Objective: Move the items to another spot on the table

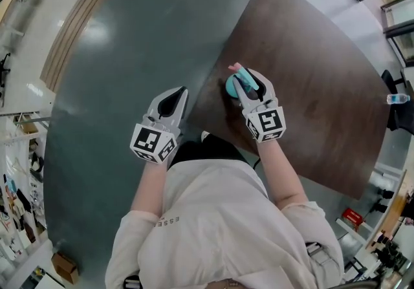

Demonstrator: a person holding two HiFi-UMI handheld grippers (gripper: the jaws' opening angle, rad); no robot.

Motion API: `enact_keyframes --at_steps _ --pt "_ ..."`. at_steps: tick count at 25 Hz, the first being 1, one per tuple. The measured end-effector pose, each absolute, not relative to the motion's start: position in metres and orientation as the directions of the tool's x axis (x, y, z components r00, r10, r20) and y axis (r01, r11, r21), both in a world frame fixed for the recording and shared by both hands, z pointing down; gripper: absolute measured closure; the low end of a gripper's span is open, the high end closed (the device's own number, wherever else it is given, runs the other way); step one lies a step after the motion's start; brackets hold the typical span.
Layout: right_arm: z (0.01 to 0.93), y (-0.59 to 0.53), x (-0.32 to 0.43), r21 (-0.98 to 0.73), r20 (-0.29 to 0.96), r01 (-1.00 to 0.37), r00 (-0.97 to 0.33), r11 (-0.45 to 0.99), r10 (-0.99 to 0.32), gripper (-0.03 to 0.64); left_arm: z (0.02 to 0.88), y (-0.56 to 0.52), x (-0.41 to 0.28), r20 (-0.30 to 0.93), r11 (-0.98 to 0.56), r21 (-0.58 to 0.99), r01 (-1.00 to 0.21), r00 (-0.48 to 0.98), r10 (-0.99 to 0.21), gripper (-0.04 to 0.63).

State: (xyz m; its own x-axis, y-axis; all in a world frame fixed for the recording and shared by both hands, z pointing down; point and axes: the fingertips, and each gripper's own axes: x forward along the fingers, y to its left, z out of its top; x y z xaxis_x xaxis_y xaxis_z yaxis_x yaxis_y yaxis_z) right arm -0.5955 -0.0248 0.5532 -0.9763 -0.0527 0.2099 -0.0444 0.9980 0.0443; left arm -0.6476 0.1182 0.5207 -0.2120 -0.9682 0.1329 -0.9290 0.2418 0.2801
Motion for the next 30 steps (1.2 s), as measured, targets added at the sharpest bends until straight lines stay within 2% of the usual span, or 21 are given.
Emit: enact_keyframes --at_steps 4,6,7,14,15,16,18,20,25,30 --pt "0.558 -0.031 -0.593 0.018 0.225 -0.095 -0.97 0.995 -0.097 0.478 0.518 0.116 -0.649 0.123 0.223 0.286 -0.932 -0.195 -0.973 0.58" --pt "0.56 -0.037 -0.589 -0.023 0.254 -0.117 -0.961 0.993 -0.108 0.369 0.512 0.113 -0.646 0.117 0.209 0.288 -0.935 -0.182 -0.976 0.58" --pt "0.559 -0.039 -0.586 -0.051 0.266 -0.133 -0.957 0.99 -0.115 0.35 0.509 0.112 -0.645 0.116 0.201 0.288 -0.936 -0.174 -0.978 0.58" --pt "0.519 -0.032 -0.559 -0.044 0.262 -0.232 -0.941 0.972 -0.213 0.333 0.479 0.125 -0.635 0.1 0.143 0.3 -0.943 -0.118 -0.988 0.58" --pt "0.51 -0.028 -0.553 -0.032 0.252 -0.246 -0.94 0.969 -0.231 0.34 0.473 0.127 -0.634 0.094 0.129 0.298 -0.946 -0.105 -0.99 0.58" --pt "0.502 -0.024 -0.548 -0.017 0.243 -0.264 -0.937 0.964 -0.252 0.382 0.468 0.13 -0.632 0.087 0.113 0.296 -0.949 -0.091 -0.992 0.58" --pt "0.485 -0.016 -0.536 0.011 0.226 -0.311 -0.925 0.95 -0.305 0.534 0.458 0.137 -0.629 0.073 0.077 0.293 -0.953 -0.059 -0.996 0.58" --pt "0.47 -0.006 -0.52 0.026 0.211 -0.362 -0.909 0.932 -0.359 0.624 0.451 0.144 -0.624 0.065 0.036 0.291 -0.956 -0.018 -0.998 0.58" --pt "0.459 0.009 -0.471 -0.01 0.201 -0.456 -0.873 0.89 -0.445 0.624 0.447 0.147 -0.592 0.061 -0.06 0.297 -0.953 0.082 -0.995 0.58" --pt "0.47 0.022 -0.427 -0.037 0.251 -0.495 -0.845 0.868 -0.471 0.624 0.448 0.142 -0.556 0.069 -0.128 0.305 -0.944 0.156 -0.985 0.58"
